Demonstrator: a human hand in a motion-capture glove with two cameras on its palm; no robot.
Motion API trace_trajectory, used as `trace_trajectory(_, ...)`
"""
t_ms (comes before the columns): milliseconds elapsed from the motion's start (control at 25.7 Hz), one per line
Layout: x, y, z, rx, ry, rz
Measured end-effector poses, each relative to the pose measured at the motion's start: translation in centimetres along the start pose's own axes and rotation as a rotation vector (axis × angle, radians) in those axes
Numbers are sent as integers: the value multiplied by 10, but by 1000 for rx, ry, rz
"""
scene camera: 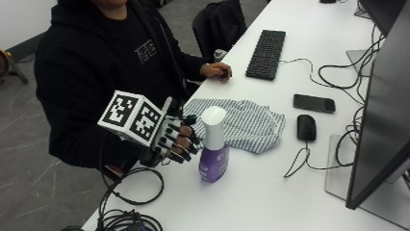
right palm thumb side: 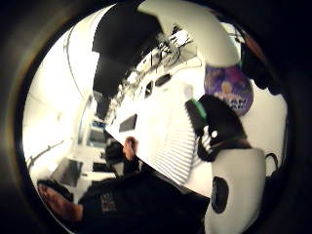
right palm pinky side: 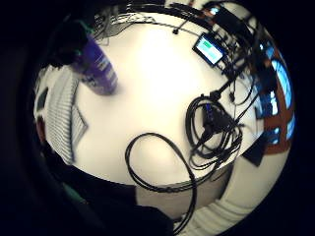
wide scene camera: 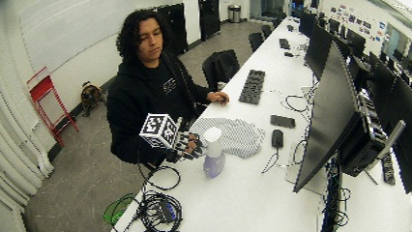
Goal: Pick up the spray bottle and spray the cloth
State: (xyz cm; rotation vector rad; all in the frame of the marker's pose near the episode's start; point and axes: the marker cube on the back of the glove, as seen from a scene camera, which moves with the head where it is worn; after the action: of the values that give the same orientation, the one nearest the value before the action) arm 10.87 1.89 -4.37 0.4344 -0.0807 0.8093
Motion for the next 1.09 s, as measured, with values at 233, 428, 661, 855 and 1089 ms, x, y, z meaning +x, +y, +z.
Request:
trace_trajectory(233, -2, -45, 9, 107, -289, 48)
trace_trajectory(428, -10, -65, 27, 204, -594, 29)
trace_trajectory(661, -32, -103, 52, 334, -777, -5)
trace_trajectory(855, -29, -98, 54, 368, -847, -37)
trace_trajectory(1089, -38, -129, 64, 446, -857, -110)
